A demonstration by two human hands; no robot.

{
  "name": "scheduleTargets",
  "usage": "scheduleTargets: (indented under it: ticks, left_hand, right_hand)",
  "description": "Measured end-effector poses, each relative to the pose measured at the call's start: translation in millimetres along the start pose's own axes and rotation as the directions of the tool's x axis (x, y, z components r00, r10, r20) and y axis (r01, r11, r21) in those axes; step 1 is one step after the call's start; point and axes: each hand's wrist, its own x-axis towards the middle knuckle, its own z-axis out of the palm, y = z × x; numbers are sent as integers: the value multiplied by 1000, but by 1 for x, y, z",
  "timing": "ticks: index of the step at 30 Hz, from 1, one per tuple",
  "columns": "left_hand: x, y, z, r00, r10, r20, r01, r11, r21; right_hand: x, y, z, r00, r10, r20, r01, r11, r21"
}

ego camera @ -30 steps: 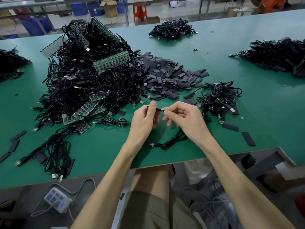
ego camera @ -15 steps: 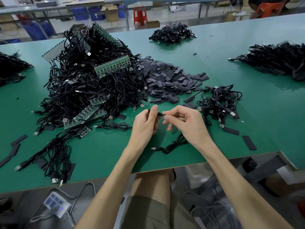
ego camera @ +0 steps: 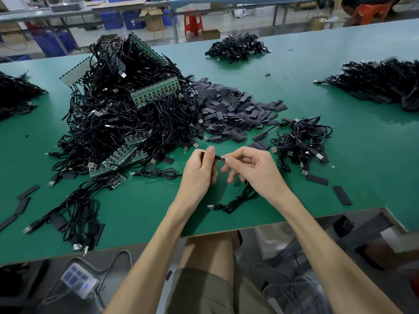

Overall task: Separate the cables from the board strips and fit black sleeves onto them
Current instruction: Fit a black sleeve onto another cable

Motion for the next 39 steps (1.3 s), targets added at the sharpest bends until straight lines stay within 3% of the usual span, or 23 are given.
scheduleTargets:
  ticks: [17,25,39]
  left_hand:
    - [0,-2,2,992,89,95,-101,985,141]
    - [-1,-3,1,994,109,5,-109,994,8]
    - [0,-3,-2,985,152,80,-152,988,-6]
  right_hand:
    - [0,-2,0,998,49,-33,-47,996,78]
    - [1,-1,2,998,54,-42,-53,998,20]
    - [1,2,-1,998,51,-24,-50,999,12]
